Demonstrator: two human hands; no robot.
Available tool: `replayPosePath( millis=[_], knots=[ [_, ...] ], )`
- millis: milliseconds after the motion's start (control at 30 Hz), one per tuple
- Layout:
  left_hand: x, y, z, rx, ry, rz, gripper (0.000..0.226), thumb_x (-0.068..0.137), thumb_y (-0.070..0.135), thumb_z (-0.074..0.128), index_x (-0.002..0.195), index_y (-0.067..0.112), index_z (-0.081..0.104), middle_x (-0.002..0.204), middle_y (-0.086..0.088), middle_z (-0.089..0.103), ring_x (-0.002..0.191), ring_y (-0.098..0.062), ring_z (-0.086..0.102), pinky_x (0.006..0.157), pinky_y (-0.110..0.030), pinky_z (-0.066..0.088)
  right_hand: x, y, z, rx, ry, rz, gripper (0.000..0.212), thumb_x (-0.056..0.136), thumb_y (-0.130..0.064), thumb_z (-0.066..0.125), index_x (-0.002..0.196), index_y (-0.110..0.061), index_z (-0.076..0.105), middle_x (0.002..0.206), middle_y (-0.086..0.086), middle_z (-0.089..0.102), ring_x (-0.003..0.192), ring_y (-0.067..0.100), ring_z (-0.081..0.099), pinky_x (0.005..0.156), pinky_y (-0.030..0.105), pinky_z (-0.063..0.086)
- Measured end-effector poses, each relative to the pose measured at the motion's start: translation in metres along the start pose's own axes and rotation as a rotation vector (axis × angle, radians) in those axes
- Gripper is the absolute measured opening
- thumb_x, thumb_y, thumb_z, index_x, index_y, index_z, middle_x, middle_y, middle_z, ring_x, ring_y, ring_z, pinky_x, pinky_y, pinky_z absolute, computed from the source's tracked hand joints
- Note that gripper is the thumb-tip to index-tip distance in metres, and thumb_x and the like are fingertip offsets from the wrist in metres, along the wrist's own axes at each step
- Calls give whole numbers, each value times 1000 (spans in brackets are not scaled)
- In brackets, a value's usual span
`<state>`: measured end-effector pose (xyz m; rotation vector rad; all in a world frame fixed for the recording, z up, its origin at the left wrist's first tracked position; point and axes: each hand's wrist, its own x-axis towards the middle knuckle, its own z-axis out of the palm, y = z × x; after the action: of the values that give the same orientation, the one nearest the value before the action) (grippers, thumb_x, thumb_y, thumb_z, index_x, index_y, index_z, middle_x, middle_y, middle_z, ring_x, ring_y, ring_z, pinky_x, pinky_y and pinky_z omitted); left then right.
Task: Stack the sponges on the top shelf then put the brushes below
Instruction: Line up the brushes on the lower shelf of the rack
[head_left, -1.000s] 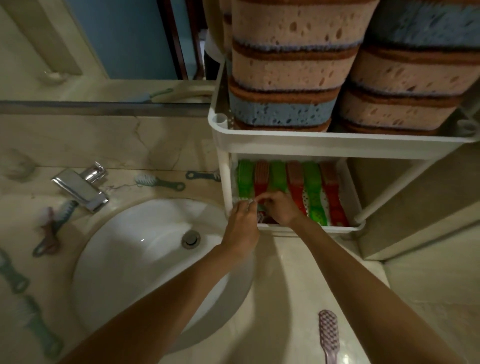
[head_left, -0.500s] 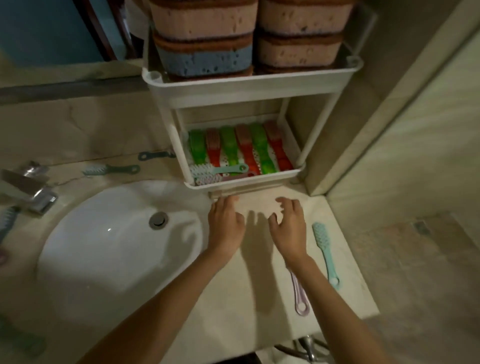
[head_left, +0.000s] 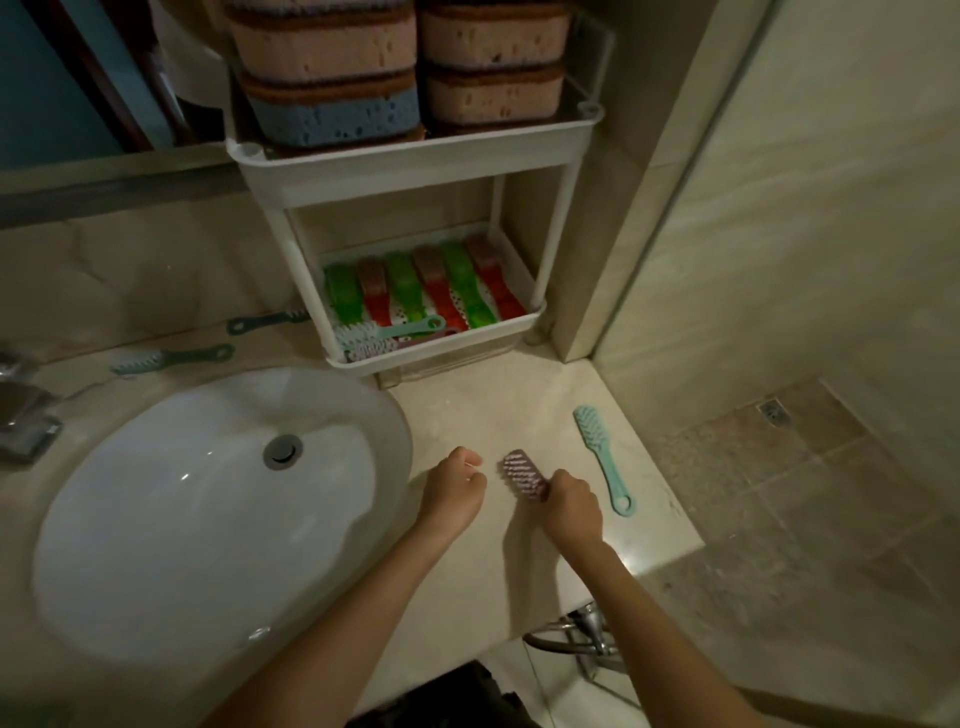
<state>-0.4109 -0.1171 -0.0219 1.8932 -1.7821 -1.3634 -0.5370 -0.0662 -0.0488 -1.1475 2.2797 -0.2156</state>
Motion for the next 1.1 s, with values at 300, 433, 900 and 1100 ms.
replayPosePath(
  millis=[300,433,900,1100],
  knots=[
    [7,13,-8,-247,53,-47,25,88,22,59,106,5,55,99,-8,61,96,-25,60,70,-21,35,2,-31,-16,137,-160,-391,8,80,-4,58,78,-1,65,89,23,70,74,24,57,63,24,31],
    [13,22,-21,-322,154,-71,18,90,11,52,107,6,52,109,-16,60,104,-29,58,79,-28,43,12,-32,-31,172,-175,-384,20,82,-8,58,97,-5,71,99,14,72,86,21,62,72,20,39],
    [30,30,-44,-398,223,-82,8,94,13,43,101,12,40,76,-2,50,59,-11,49,52,-23,40,48,11,-31,-67,121,129,36,88,-13,53,117,7,45,121,23,48,113,39,49,91,43,44],
    [36,30,-54,-465,234,-106,12,93,10,43,104,12,41,98,-13,54,83,-24,56,68,-30,45,48,2,-29,-192,68,-9,30,93,-18,51,115,2,47,118,19,52,107,36,59,84,41,48]
  ],
)
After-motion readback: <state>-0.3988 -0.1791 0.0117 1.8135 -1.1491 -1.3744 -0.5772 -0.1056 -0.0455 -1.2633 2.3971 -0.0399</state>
